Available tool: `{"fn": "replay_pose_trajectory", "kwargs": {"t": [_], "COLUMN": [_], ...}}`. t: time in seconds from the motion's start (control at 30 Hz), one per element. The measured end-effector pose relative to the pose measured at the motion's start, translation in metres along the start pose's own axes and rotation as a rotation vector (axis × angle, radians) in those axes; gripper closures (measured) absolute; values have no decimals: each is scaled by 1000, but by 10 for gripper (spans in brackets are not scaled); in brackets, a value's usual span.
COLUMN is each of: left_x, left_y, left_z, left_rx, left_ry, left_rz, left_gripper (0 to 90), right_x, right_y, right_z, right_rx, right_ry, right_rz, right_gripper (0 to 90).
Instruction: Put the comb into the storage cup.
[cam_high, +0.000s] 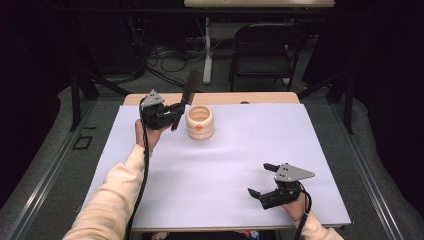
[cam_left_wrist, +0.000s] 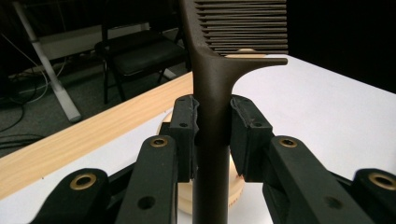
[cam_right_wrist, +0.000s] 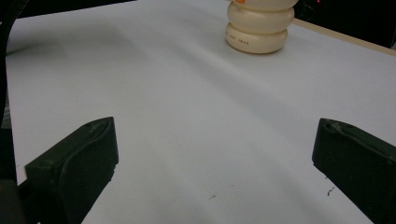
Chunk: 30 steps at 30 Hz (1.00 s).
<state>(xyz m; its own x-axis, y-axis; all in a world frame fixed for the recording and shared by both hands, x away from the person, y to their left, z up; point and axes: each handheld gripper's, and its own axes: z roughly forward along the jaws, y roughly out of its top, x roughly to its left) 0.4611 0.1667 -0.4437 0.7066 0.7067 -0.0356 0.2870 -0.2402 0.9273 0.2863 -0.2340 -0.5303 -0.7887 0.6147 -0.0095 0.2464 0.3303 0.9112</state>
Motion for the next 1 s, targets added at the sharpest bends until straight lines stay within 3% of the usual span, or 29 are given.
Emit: {"fn": "replay_pose_trajectory", "kwargs": {"t": [0.47, 1.0], "left_x": [-2, 0], "left_y": [16, 19], "left_z": [11, 22], "left_rx": [-12, -27], "left_ry": [7, 12], "left_rz": [12, 6], "left_gripper": [723, 723], "right_x": [0, -1], "right_y": [0, 0], "right_z": [0, 0], "right_rx": [-3, -3], "right_ry": [2, 2], "right_rz": [4, 6], "right_gripper": [0, 0]}}
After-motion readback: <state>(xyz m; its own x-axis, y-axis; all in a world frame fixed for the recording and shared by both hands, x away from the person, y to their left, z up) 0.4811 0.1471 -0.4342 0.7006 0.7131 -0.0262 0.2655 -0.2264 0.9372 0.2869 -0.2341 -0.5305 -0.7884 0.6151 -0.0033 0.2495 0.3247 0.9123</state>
